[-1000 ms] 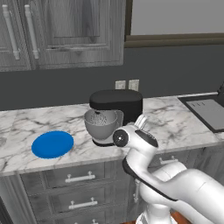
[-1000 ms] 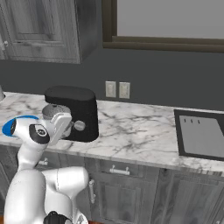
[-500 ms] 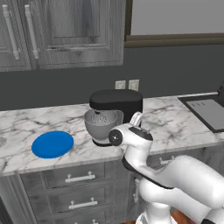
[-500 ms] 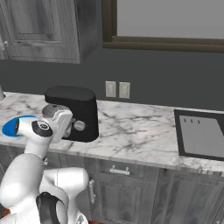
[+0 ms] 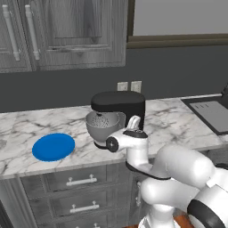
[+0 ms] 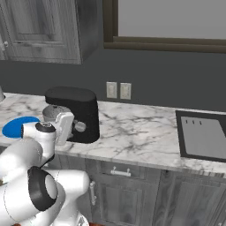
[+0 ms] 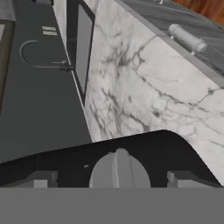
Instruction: Add butter and sugar cubes to the stand mixer bowl and then turn on the stand mixer to begin making frosting.
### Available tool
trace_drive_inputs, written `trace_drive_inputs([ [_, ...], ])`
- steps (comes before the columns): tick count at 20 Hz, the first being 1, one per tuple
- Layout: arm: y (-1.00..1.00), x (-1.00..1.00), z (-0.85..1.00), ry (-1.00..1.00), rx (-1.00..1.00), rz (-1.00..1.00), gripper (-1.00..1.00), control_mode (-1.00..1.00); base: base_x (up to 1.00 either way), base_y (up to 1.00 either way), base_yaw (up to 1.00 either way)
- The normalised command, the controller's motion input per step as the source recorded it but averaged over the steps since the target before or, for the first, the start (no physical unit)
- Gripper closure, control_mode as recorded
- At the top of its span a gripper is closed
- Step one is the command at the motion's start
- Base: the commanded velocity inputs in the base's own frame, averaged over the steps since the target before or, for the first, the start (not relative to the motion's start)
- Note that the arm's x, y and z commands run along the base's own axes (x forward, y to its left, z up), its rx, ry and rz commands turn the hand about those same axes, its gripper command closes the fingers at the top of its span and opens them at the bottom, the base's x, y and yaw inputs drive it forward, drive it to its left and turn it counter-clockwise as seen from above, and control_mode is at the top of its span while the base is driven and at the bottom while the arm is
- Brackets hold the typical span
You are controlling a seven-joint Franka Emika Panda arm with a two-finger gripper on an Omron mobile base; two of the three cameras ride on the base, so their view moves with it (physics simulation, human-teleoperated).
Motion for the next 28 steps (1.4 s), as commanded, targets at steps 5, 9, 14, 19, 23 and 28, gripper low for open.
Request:
trace_drive_inputs([
  [5, 0.09, 0.16, -0.07, 0.0, -0.05, 0.0, -1.0, -1.0, 0.0, 0.0, 0.0],
  [9, 0.06, 0.2, -0.05, 0.0, -0.03, 0.0, -1.0, -1.0, 0.0, 0.0, 0.0],
  [14, 0.01, 0.19, -0.07, 0.0, -0.04, 0.0, -1.0, -1.0, 0.0, 0.0, 0.0],
  [19, 0.0, 0.09, -0.11, 0.0, -0.06, -0.01, -1.0, -1.0, 0.0, 0.0, 0.0],
  [23, -0.01, 0.04, -0.13, 0.0, -0.05, -0.02, -1.0, -1.0, 0.0, 0.0, 0.0],
  [28, -0.1, 0.05, -0.05, 0.0, -0.03, -0.01, -1.0, -1.0, 0.0, 0.0, 0.0],
])
